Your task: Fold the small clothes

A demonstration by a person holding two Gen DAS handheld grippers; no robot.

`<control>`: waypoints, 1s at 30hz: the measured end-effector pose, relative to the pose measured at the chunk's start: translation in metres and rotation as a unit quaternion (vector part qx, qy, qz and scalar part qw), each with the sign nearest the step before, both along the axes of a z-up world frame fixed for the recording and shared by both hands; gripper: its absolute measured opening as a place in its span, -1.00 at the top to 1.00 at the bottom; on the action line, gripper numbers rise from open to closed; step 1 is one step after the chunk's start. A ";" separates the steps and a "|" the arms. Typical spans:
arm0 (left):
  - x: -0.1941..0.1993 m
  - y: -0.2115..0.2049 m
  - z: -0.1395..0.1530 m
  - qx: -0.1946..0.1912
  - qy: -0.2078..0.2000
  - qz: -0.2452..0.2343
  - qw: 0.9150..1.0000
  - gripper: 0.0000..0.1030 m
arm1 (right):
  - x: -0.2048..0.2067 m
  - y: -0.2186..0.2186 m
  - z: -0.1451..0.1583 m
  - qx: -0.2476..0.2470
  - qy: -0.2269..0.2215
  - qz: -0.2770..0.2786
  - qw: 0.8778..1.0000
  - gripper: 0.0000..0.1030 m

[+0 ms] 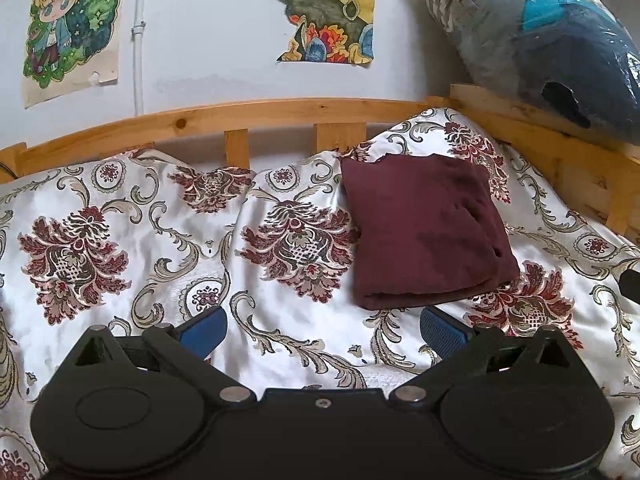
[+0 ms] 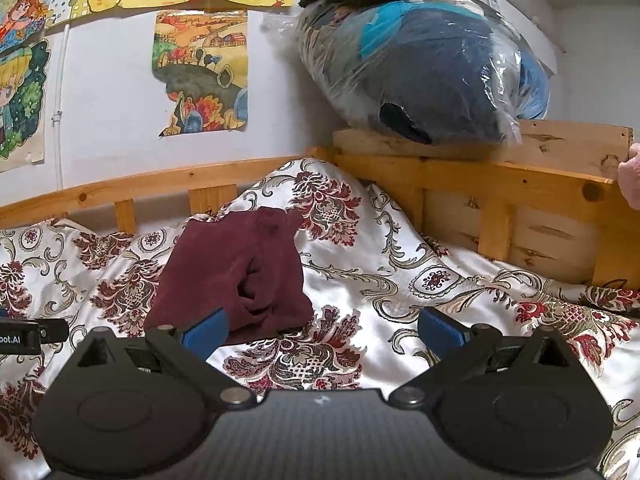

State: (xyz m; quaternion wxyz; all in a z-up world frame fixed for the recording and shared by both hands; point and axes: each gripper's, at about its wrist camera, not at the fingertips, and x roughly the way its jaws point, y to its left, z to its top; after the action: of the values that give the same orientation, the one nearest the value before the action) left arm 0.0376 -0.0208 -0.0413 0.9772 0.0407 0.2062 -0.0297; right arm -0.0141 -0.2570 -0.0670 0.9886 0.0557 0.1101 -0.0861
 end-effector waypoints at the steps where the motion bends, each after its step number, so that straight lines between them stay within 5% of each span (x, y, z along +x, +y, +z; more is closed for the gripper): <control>1: 0.000 0.000 0.000 0.000 0.000 0.000 1.000 -0.99 | 0.000 0.000 0.000 0.000 0.000 0.000 1.000 -1.00; 30: 0.003 0.002 -0.005 -0.014 0.018 0.001 1.000 -0.99 | 0.001 -0.002 -0.002 0.004 0.000 -0.001 1.000 -1.00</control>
State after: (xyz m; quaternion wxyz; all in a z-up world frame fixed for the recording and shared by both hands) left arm 0.0404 -0.0191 -0.0458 0.9740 0.0259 0.2229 -0.0323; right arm -0.0129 -0.2588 -0.0688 0.9883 0.0602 0.1102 -0.0869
